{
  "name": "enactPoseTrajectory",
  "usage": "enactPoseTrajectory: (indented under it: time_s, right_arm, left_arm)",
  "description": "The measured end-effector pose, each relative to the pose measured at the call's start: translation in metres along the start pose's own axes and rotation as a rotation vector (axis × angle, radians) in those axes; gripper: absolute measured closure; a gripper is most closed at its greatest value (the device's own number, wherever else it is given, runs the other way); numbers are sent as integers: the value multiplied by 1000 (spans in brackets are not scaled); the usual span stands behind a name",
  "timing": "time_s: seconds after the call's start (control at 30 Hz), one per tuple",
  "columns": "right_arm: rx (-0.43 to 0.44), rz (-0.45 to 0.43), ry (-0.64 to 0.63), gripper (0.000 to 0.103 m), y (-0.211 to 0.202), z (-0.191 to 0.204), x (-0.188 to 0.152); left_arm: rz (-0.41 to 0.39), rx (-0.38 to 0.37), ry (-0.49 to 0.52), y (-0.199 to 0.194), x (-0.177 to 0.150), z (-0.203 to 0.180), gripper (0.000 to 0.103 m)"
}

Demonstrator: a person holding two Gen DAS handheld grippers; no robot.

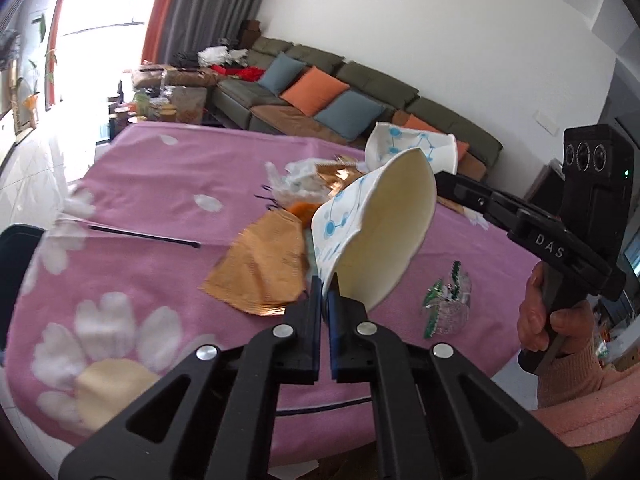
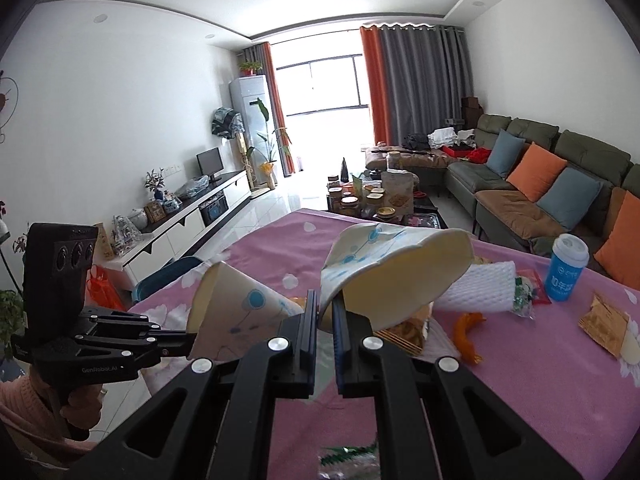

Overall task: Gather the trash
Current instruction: 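Carry both held paper cups over the teal bin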

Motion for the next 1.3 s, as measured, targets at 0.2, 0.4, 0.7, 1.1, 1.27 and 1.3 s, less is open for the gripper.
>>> enactPoseTrajectory:
  time_s: [0.2, 0.4, 0.7, 1.1, 1.27, 1.3]
  right_arm:
    - [114, 48, -57, 97, 29, 42, 9]
    - [226, 129, -120, 97, 68, 93, 13]
    - [363, 249, -176, 97, 125, 167, 11]
    - [432, 432, -207, 97, 204, 235, -10]
    - [418, 487, -202, 97, 235, 251, -20]
    - [411, 499, -202, 97, 241, 252, -23]
  left_arm:
    - [-52, 149, -78, -47, -3, 50, 100]
    - [-76, 300, -177, -88, -15, 109, 100]
    - [-94, 468, -303, -133, -35, 191, 100]
    - [-41, 581, -420, -140, -63, 256, 100]
    - [5, 608, -454, -130, -72, 276, 100]
    - [17, 609, -463, -127, -75, 281, 100]
Point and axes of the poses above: each gripper's, at about its wrist camera, not at the fingertips, and y roughly the way its jaws point, z to its left, x to its top, the point moved 6 cm from there along y, roughly the way its jaws point, and after that the axes turned 7 degrees about y, right-handed, at the moved point
